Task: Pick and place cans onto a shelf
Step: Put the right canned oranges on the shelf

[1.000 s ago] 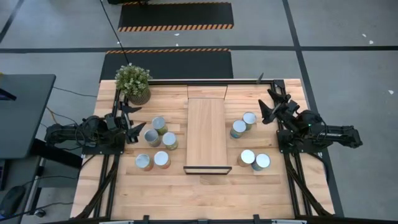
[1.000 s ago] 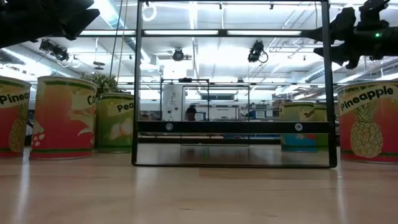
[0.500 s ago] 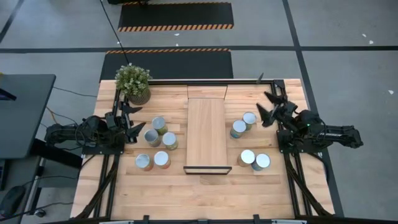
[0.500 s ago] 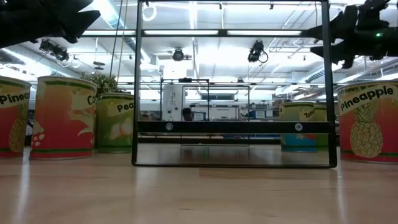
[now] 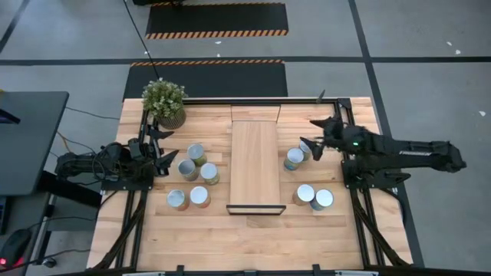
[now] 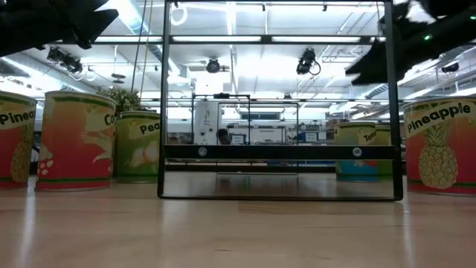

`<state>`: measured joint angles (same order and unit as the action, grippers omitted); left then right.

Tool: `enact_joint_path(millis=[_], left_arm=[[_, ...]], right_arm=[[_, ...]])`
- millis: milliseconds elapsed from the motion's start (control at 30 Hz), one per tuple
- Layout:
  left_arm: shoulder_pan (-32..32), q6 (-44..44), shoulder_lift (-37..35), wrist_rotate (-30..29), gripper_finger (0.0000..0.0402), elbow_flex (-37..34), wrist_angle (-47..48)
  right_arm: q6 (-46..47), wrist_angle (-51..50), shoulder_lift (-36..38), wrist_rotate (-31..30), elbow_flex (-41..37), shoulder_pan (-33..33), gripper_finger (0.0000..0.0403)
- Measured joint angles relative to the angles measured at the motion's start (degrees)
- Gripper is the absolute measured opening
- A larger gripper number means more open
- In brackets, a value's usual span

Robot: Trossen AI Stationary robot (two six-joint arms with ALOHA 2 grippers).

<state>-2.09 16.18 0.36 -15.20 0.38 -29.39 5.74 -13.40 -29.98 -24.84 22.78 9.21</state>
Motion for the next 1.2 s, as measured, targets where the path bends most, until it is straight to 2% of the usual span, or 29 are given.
enact_joint_path(millis=[233, 367, 533, 700, 967, 1200], left_arm=[[0.0, -0.05, 0.0, -0.01, 0.0316, 0.0, 0.74], [-0.01, -0.11, 0.0, -0.17, 0.0316, 0.0, 0.79], [0.0, -0.11, 0.0, -0.2, 0.0316, 0.0, 0.74], [-0.02, -0.12, 0.0, -0.2, 0.0316, 0.0, 0.74], [-0.01, -0.54, 0.0, -0.2, 0.0316, 0.0, 0.72], [-0.01, -0.56, 0.0, -0.2, 0.0316, 0.0, 0.72]], right_arm=[[3.27, -19.64, -12.32, 1.11, 13.11, 3.22, 0.039], [3.33, -28.73, -17.25, 6.26, 18.87, 5.21, 0.039], [3.98, -39.28, -21.86, 12.75, 24.13, 5.88, 0.039], [5.22, -48.51, -26.46, 13.0, 26.02, 5.92, 0.039], [6.17, -52.28, -34.88, 14.51, 24.54, 6.02, 0.039], [2.02, -47.58, -40.41, 14.9, 24.0, 9.46, 0.039]])
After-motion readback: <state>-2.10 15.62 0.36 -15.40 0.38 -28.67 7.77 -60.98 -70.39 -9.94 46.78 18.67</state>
